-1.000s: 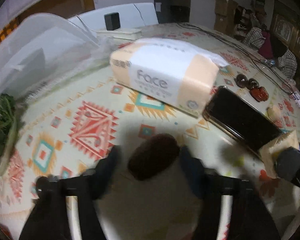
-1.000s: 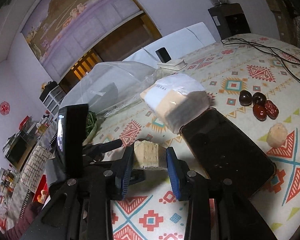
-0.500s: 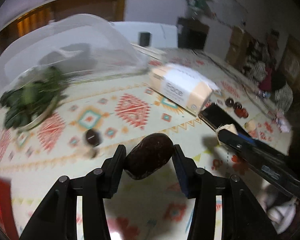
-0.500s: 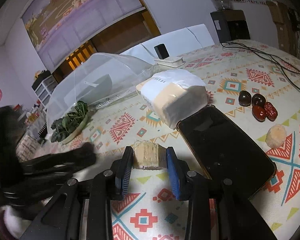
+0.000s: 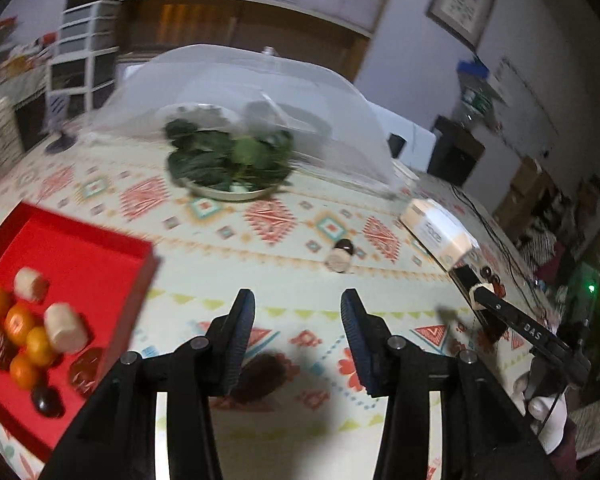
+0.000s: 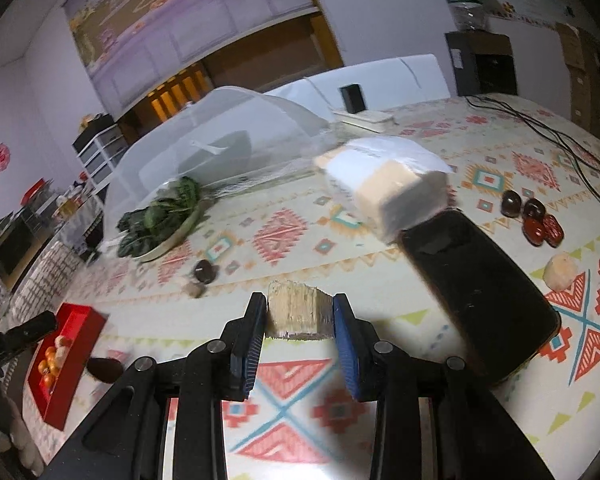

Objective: Organize fruits
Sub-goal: 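Grasp a large red date with the left gripper while the right gripper holds the yam slice, then carry the date and yam slice over the red tray with both grippers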

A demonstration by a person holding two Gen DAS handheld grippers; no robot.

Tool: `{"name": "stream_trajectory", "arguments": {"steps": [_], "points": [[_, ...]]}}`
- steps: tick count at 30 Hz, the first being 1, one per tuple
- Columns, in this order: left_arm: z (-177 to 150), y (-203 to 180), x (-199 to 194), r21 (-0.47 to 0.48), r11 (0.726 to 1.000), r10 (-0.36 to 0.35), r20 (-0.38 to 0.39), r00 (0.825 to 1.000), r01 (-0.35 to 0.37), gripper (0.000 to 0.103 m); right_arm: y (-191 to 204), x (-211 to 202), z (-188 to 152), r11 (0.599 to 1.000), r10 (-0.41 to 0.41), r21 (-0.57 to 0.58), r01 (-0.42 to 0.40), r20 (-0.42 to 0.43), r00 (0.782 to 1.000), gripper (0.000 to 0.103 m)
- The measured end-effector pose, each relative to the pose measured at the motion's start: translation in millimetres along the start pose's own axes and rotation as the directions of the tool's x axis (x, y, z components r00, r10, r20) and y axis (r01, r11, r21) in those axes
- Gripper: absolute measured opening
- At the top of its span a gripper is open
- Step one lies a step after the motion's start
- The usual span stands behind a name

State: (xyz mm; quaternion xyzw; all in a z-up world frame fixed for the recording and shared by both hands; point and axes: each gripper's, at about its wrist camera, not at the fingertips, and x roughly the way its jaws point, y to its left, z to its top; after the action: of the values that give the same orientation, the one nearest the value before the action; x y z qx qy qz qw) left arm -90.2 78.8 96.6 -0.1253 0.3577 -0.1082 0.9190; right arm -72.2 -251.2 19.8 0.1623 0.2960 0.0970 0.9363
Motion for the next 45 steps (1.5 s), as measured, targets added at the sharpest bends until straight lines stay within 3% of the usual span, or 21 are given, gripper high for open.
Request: {"name": "stream_trajectory", "arguments": {"steps": [5,10,18,27,28,31,38,45], "points": [[-10.8,21.4,-1.6,-0.031,0.999,0.009,-0.016,1.0,-0.009,0.044,37.7,-1.7,-7.8,0.997,0.028,-0.075,-0.029,-0.012,1.0,0.036],[-27.5,25.7,2.4,0.013,1.0,0.027,-0.044,0.999,-0.026,0.044,63.7,1.3,-22.0,0.992,0.053,-0.109,-0.057,-0.042,0.998,0.036],[-47.8,32.9,14.5,0.09,0.994,0.069,-0.103,0.992,-0.06,0.054,82.2,2.1,-39.1,0.989,0.076,-0.122,-0.085,-0.075,0.994,0.036],[-64.5,32.9,32.6,0.111,0.991,0.087,-0.171,0.982,-0.068,0.054,95.5,3.8,-51.2,0.984,0.121,-0.119,-0.134,-0.107,0.987,0.036],[-65.9,31.5,33.8,0.113,0.991,0.088,-0.174,0.981,-0.069,0.054,96.6,4.1,-52.1,0.983,0.126,-0.12,-0.139,-0.109,0.986,0.036],[-70.0,28.0,38.2,0.127,0.989,0.097,-0.188,0.977,-0.074,0.032,98.5,6.4,-54.2,0.981,0.136,-0.119,-0.15,-0.12,0.983,0.036],[-73.7,16.3,37.1,0.154,0.983,0.126,-0.178,0.976,-0.099,0.032,100.3,12.1,-59.8,0.98,0.144,-0.117,-0.162,-0.146,0.979,0.036],[-64.9,4.1,14.3,0.187,0.972,0.161,-0.101,0.982,-0.141,0.032,105.8,11.9,-60.9,0.978,0.149,-0.126,-0.168,-0.152,0.977,0.036]]}}
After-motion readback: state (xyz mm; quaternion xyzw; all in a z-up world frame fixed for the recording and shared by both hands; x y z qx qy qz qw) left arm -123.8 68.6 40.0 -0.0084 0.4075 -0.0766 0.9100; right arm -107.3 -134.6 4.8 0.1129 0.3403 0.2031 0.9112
